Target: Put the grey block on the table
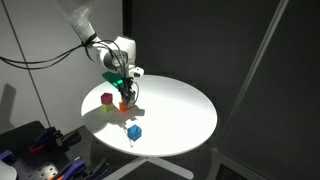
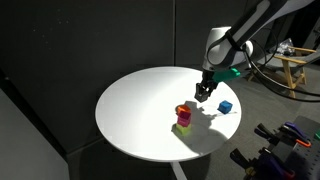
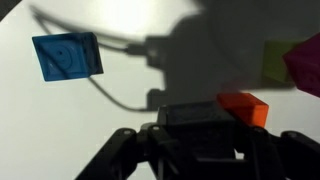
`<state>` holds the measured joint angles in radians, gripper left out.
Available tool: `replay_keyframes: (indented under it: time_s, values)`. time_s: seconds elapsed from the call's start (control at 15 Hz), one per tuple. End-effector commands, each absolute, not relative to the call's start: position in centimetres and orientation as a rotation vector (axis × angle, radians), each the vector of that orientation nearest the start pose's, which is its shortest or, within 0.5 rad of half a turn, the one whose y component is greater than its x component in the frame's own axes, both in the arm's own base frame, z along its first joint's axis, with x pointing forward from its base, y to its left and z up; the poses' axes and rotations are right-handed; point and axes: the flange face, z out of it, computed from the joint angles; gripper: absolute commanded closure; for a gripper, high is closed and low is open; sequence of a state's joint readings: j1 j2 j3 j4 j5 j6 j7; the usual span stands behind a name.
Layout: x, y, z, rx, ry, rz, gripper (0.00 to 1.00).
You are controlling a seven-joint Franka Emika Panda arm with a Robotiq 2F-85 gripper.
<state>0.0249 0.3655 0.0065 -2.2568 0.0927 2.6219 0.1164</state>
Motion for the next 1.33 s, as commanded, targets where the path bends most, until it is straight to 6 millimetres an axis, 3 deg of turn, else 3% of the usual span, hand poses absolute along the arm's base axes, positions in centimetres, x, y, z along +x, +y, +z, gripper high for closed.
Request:
replay_keyframes:
  time_s: [0.0,0.53,0.6,0.67,1.07,1.13,1.27]
  values:
    - [55.6,0.6,19.7,-3.08,0.259,0.011,0.67]
    - [56.2,0.3,19.0,-3.077,0.264,0.017,0.67]
    - [55.6,0.6,18.7,-3.085,0.278,0.008,0.67]
    - [55.6,0.6,18.7,-3.085,0.278,0.009,0.42]
    - [55.5,0.7,18.5,-3.085,0.277,0.014,0.42]
    - [55.6,0.6,18.6,-3.087,0.281,0.013,0.67]
    - [55.9,0.2,18.5,-3.093,0.292,0.014,0.67]
